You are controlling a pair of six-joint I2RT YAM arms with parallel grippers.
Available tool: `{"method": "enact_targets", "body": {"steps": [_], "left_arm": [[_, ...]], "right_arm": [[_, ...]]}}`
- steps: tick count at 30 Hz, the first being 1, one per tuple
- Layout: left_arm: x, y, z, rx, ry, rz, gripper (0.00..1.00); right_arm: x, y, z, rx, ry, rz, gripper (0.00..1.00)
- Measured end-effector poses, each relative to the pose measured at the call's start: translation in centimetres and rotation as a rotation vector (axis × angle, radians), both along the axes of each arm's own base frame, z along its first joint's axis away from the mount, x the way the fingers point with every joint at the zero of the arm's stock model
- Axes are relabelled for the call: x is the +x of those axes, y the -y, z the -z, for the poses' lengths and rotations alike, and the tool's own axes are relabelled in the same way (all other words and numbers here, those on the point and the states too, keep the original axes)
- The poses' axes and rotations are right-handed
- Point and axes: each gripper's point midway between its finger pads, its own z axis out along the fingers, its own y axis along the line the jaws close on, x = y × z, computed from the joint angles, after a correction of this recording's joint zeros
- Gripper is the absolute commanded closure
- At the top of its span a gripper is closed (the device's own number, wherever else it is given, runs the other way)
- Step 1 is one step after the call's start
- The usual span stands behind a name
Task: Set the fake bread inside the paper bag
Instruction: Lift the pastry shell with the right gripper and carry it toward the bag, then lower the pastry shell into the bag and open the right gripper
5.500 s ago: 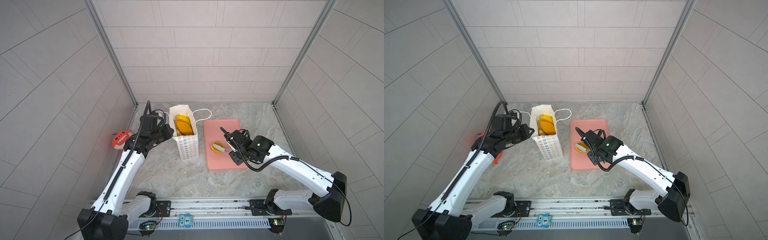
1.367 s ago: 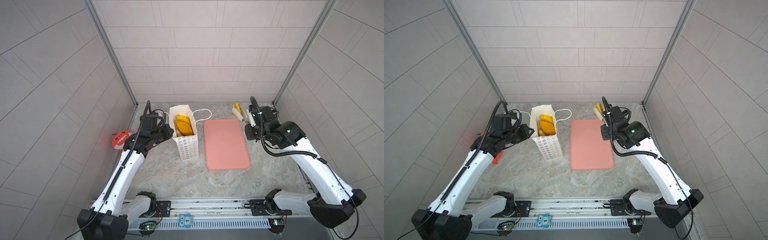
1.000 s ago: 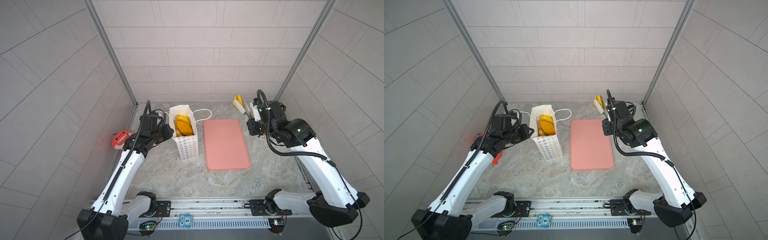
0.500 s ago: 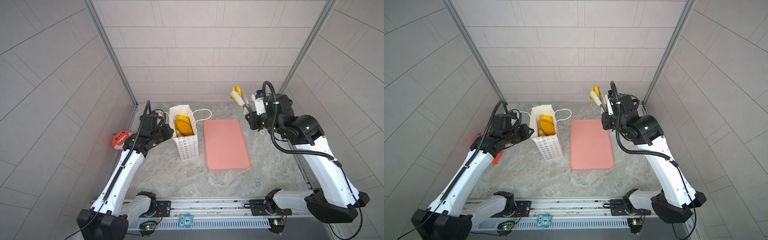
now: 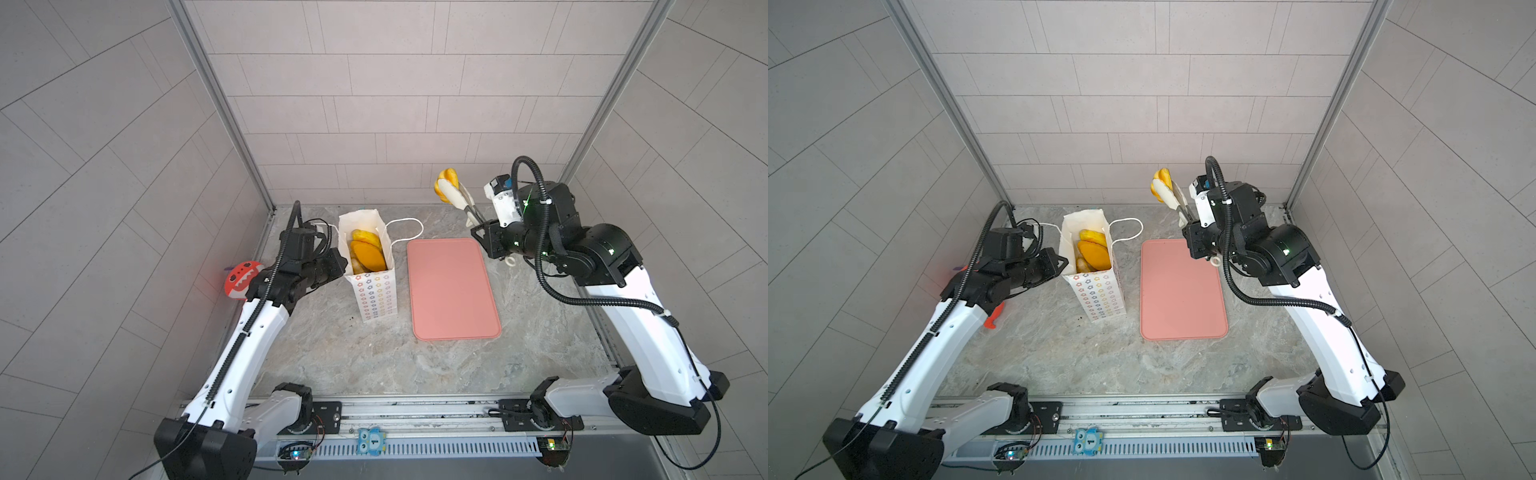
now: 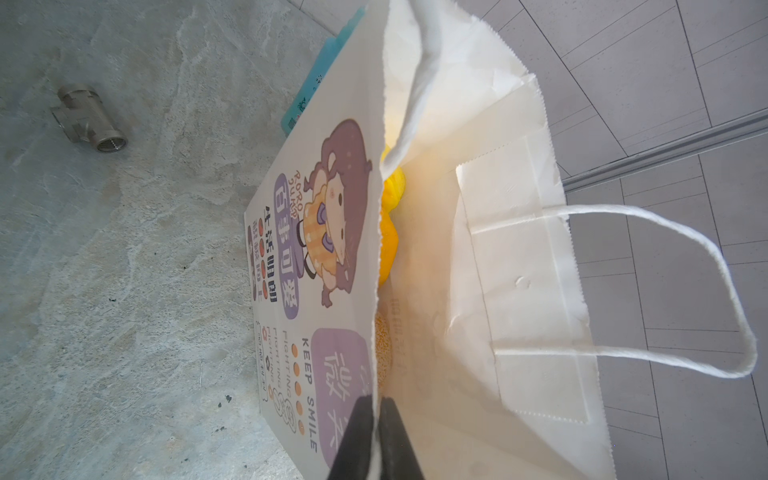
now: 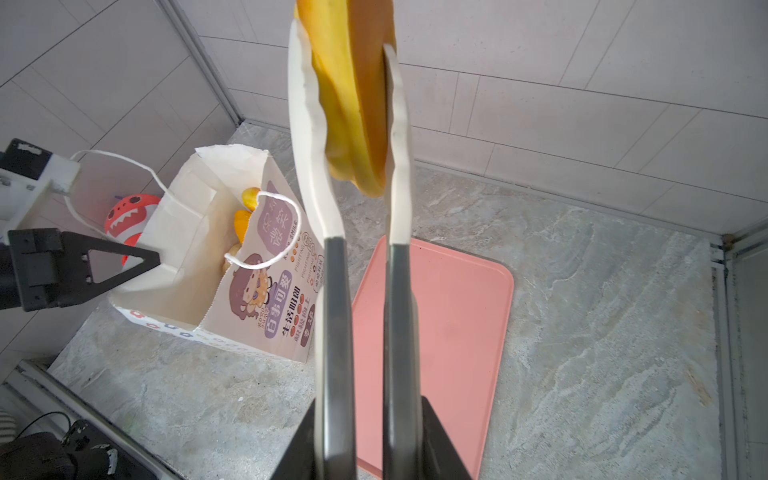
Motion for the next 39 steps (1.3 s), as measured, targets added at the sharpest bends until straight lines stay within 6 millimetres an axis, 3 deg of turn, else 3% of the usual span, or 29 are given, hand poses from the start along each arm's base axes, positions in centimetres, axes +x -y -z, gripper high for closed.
{"method": "enact_targets", "body": {"steps": [14, 23, 39], "left_arm": [[0.0, 0.0, 0.0, 0.0, 0.0, 0.0, 0.9], [0.0, 0.0, 0.0, 0.003, 0.0, -0.001, 0.9], [0.0, 0.1, 0.0, 0.003, 0.001, 0.001, 0.9]], "right_arm": [[-1.1, -6.1, 0.0, -0.052, 0.015, -0.157, 0.7], [-1.2, -8.5, 0.7, -0.097, 0.01, -0.199, 0.7], [-1.4, -13.6, 5.2, -0.204, -0.071, -0.295, 0.68]]}}
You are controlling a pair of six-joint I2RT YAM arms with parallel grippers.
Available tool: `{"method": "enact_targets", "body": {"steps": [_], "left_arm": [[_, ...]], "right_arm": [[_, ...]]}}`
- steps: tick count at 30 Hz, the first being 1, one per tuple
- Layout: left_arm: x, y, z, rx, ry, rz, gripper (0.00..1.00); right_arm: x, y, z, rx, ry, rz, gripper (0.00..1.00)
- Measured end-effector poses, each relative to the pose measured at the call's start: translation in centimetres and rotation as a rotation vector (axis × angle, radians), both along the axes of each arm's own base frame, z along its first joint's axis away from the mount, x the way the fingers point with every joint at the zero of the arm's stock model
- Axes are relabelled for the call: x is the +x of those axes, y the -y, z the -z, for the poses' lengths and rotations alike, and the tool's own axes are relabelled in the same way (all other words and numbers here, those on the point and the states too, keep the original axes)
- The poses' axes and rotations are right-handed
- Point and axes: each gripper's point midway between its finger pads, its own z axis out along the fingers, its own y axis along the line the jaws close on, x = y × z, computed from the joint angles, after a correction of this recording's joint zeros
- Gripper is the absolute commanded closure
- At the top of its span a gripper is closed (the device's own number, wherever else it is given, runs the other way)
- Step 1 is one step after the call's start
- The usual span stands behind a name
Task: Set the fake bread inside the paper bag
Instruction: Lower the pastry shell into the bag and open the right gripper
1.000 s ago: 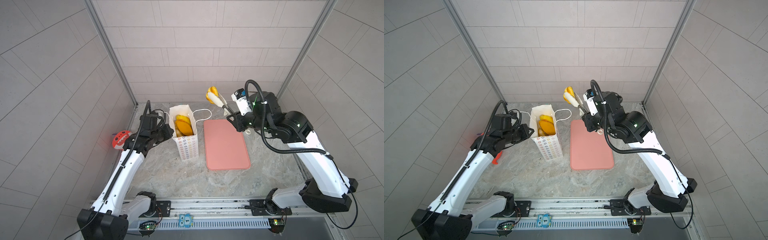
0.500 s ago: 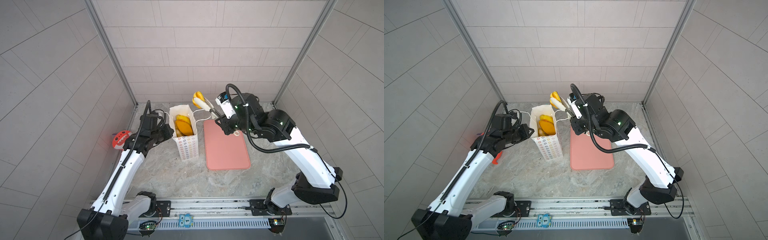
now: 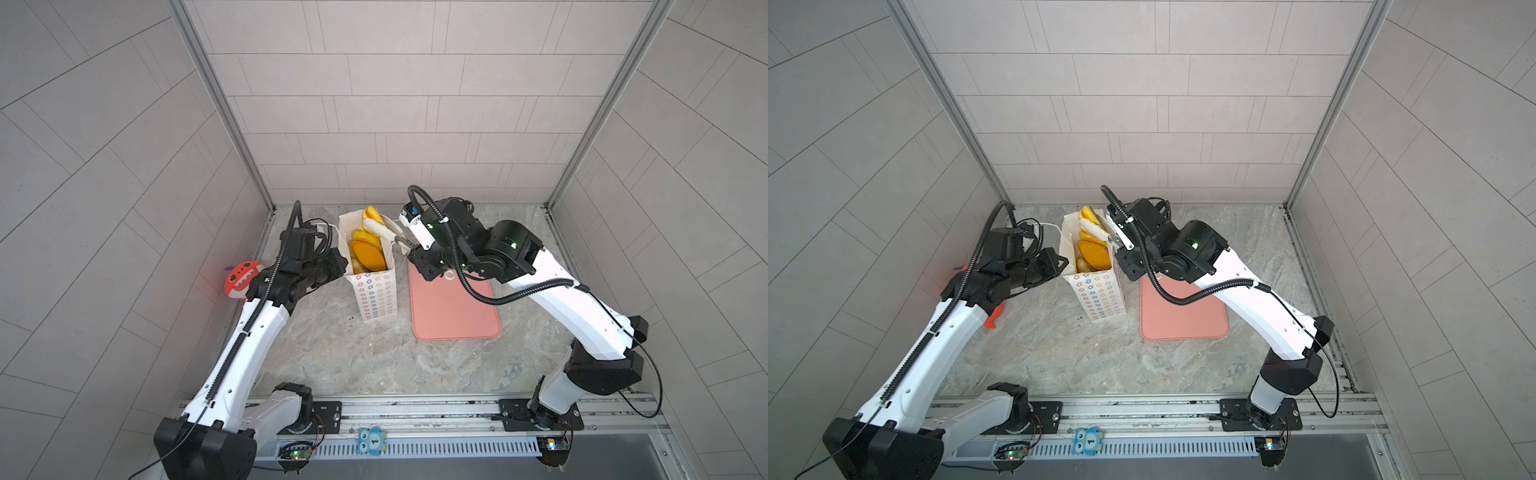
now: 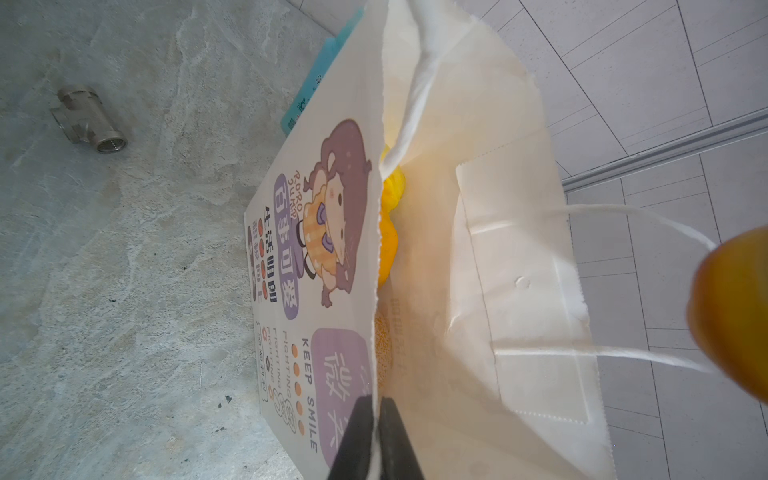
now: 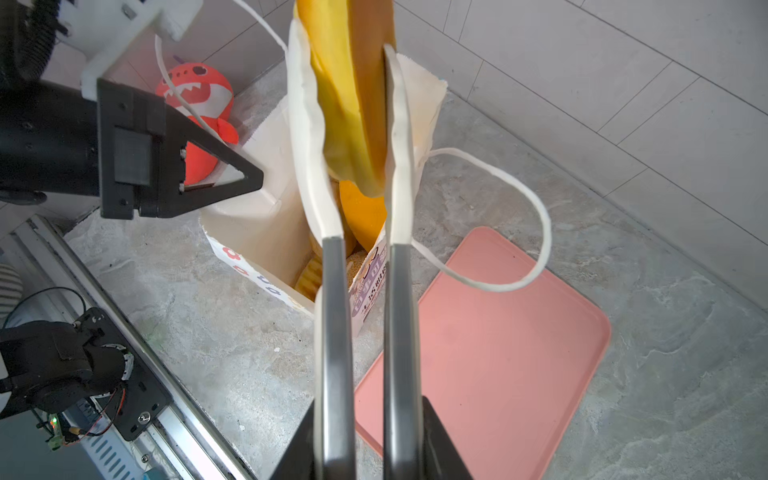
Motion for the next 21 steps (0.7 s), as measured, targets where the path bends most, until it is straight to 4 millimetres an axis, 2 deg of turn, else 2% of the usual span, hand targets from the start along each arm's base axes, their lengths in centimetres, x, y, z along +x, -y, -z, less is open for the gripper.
{"method": "enact_targets", "body": {"steps": [8, 15, 21], "left_arm": [[0.0, 0.0, 0.0, 0.0, 0.0, 0.0, 0.9], [0.0, 0.0, 0.0, 0.001, 0.0, 0.0, 0.9], [0.0, 0.0, 0.0, 0.0, 0.0, 0.0, 0.9]], "right_arm": [[0.6, -0.9, 1.4, -0.038, -0.016, -0.002, 0.58], [0.8, -0.8, 1.0, -0.033, -0.001, 0.006, 0.5], [0.9, -0.7, 0.9, -0.034, 0.003, 0.01, 0.49]]}}
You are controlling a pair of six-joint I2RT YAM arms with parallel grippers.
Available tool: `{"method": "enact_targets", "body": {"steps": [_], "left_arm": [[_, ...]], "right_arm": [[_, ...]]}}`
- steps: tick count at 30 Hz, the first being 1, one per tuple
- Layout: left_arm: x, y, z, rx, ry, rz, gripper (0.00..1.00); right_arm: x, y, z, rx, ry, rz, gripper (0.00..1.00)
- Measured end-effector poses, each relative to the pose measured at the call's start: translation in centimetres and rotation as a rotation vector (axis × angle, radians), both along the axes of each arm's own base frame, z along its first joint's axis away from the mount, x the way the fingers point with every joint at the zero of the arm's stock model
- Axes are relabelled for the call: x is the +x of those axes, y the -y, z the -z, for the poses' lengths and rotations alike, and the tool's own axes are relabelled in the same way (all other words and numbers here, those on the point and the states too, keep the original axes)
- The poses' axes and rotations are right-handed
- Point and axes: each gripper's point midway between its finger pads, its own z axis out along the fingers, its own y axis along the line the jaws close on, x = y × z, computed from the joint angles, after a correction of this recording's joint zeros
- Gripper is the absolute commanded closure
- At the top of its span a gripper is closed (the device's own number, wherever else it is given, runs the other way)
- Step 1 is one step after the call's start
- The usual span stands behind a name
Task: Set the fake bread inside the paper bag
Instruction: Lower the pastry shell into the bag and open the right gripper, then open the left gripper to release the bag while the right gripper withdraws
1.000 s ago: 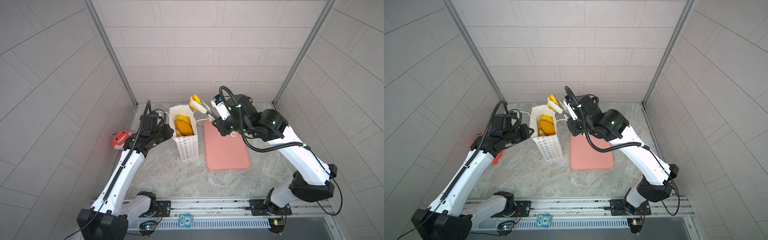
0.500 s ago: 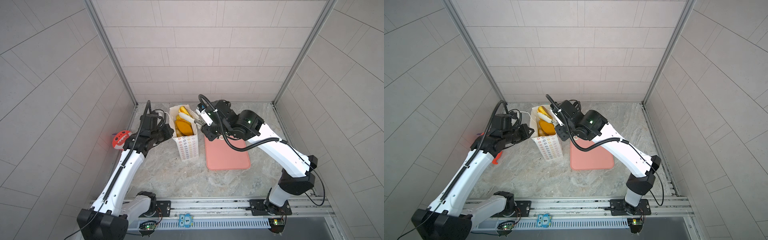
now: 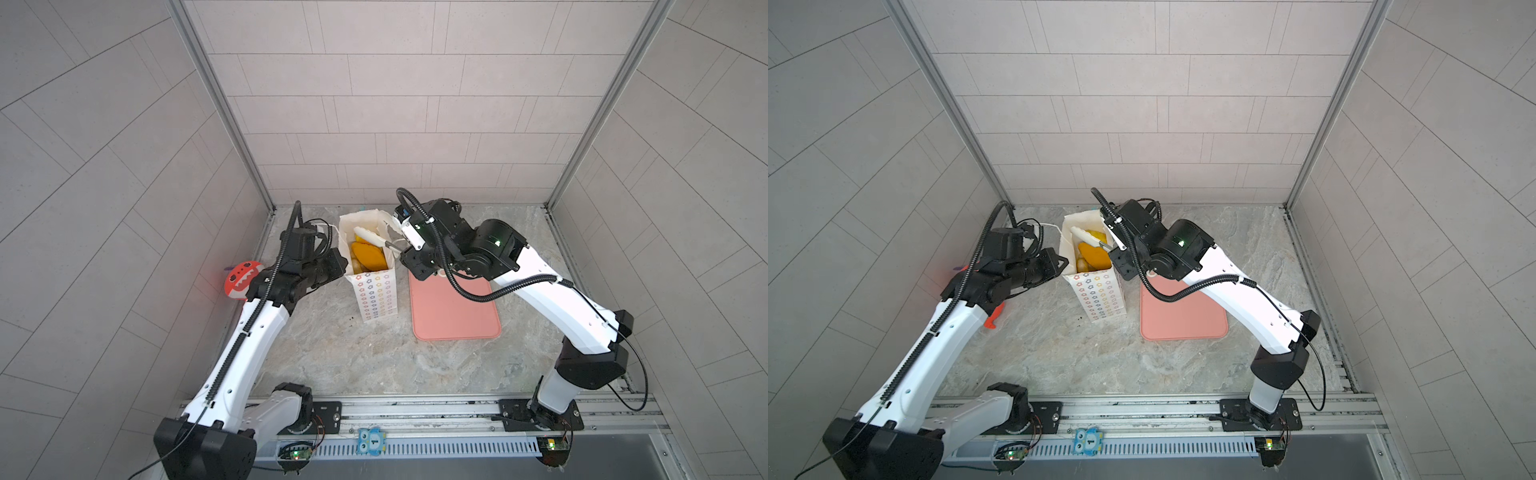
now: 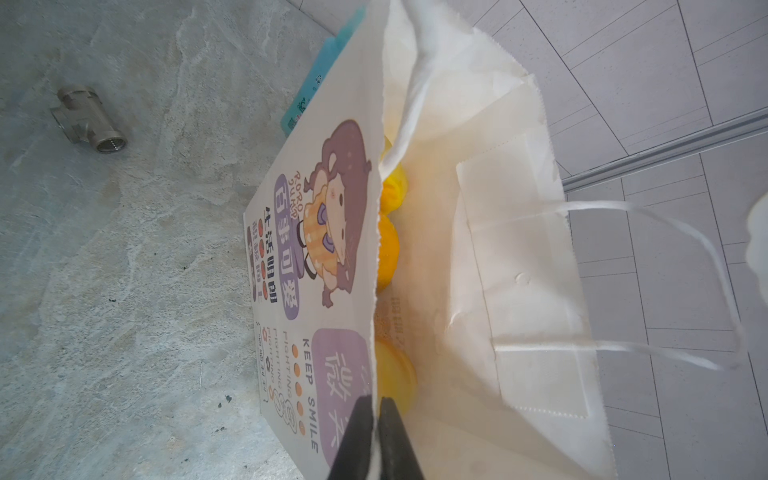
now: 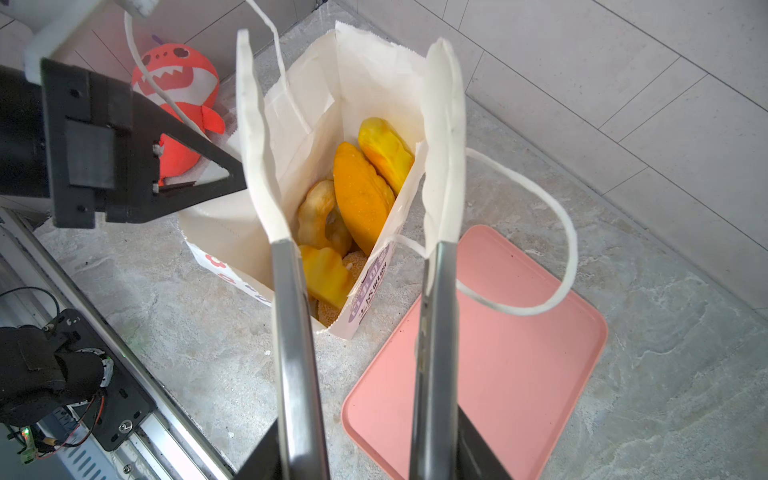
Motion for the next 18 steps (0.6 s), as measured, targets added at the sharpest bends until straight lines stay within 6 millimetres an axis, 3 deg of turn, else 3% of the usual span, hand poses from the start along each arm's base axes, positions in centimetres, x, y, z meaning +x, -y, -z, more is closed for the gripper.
{"method": "enact_targets", "body": {"steps": [12, 18], "left_arm": [[0.0, 0.0, 0.0, 0.002, 0.0, -0.001, 0.87], [0.2, 0.0, -1.1, 0.004, 0.027, 0.001, 0.61]], "right_arm": [[0.2, 0.8, -0.8, -0.005, 0.034, 0.027, 0.49], [0.2, 2.0, -2.1, -0.001, 0.078, 0.051, 0.49]]}}
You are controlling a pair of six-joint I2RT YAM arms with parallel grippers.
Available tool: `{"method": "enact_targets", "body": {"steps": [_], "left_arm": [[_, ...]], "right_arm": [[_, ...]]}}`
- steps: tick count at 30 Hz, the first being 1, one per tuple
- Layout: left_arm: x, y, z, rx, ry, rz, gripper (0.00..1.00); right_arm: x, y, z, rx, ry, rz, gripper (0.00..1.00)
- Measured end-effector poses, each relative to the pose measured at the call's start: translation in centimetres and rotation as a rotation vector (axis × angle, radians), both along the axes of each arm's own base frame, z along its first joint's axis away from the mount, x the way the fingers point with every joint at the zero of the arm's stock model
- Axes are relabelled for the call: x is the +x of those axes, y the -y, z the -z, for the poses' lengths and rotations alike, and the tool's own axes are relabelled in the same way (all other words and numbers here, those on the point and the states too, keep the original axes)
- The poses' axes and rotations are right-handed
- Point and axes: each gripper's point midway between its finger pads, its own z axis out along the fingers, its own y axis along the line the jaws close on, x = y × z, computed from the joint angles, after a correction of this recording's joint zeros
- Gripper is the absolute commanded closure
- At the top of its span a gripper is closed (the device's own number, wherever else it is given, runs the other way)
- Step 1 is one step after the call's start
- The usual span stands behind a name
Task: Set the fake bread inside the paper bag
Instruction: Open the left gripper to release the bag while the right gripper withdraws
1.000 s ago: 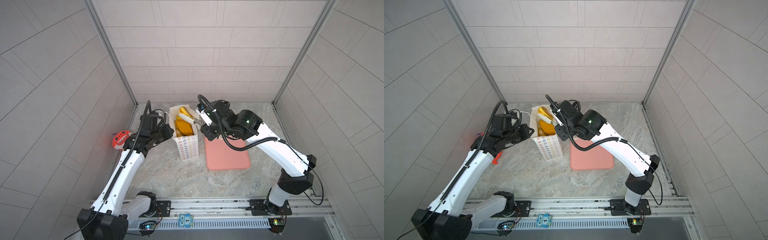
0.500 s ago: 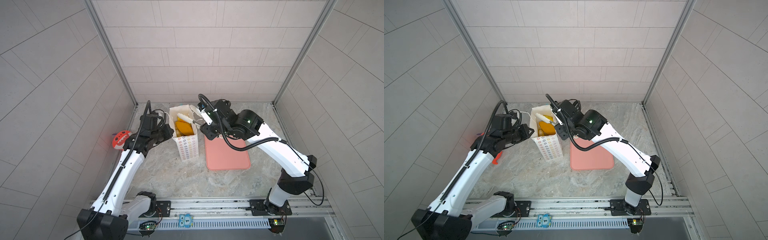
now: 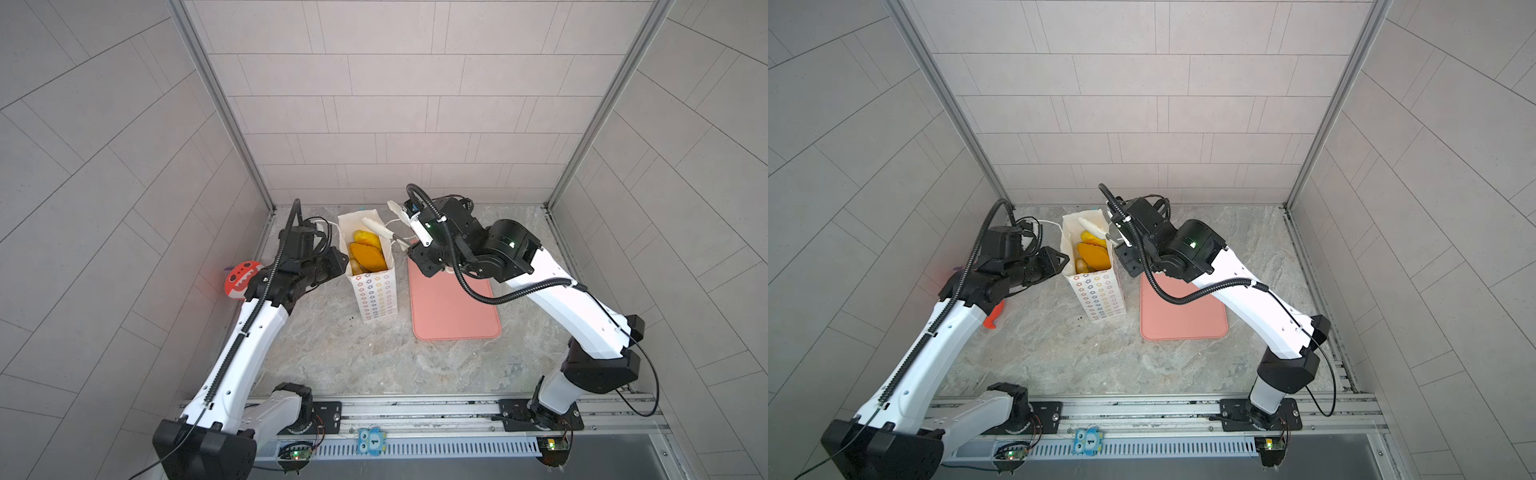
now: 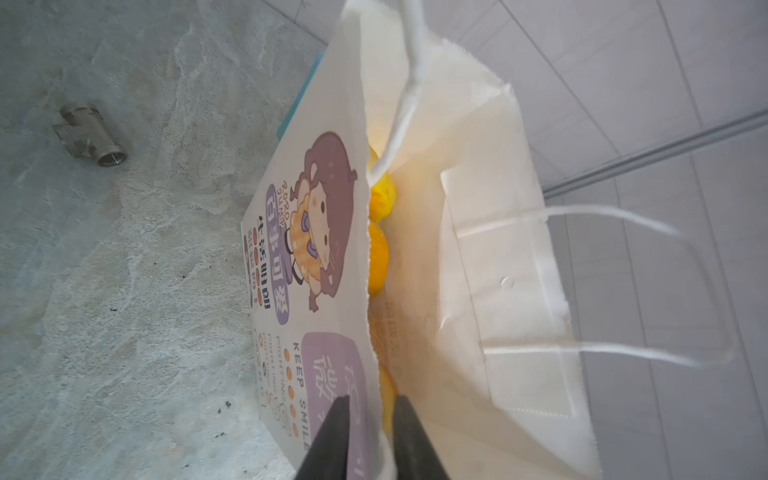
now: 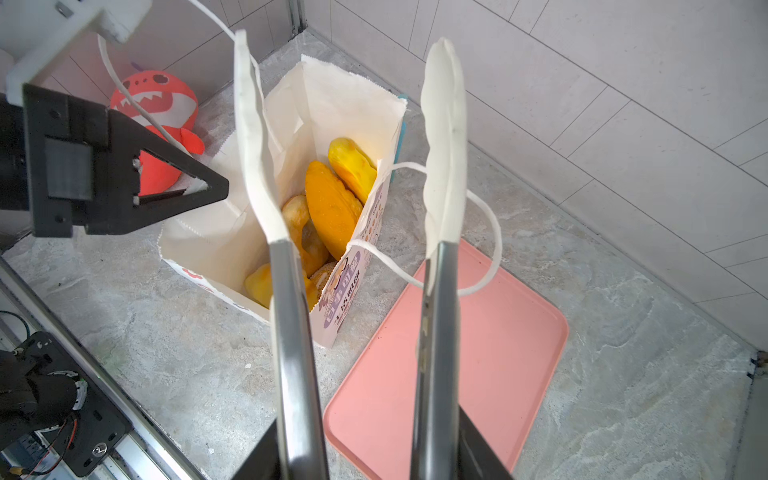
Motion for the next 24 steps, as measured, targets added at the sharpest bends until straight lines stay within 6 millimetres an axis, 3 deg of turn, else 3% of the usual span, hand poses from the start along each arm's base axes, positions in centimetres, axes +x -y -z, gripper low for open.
{"method": "enact_targets", "body": {"steps": [8, 9, 10, 11, 24], "left_arm": [[0.2, -0.1, -1.0, 0.011, 0.028, 0.004, 0.24], [0.2, -0.1, -1.0, 0.014, 0.028, 0.003, 0.18], [0.2, -0.2, -1.1, 0.018, 0.029, 0.0, 0.03], [0.2, -0.3, -1.2, 0.027, 0.033, 0.0, 0.0], [-0.7, -1.8, -3.9, 0.09, 0.1, -0.041, 0.0]], "right_arm": [[0.1, 1.6, -1.5, 0.006, 0.045, 0.031, 0.48], [0.1, 1.8, -1.6, 0.006, 0.049, 0.035, 0.48], [0.1, 1.9, -1.6, 0.005, 0.052, 0.037, 0.49], [0.1, 2.1, -1.6, 0.004, 0.053, 0.042, 0.48], [0.8, 5.7, -1.8, -0.003, 0.068, 0.115, 0.47]]}}
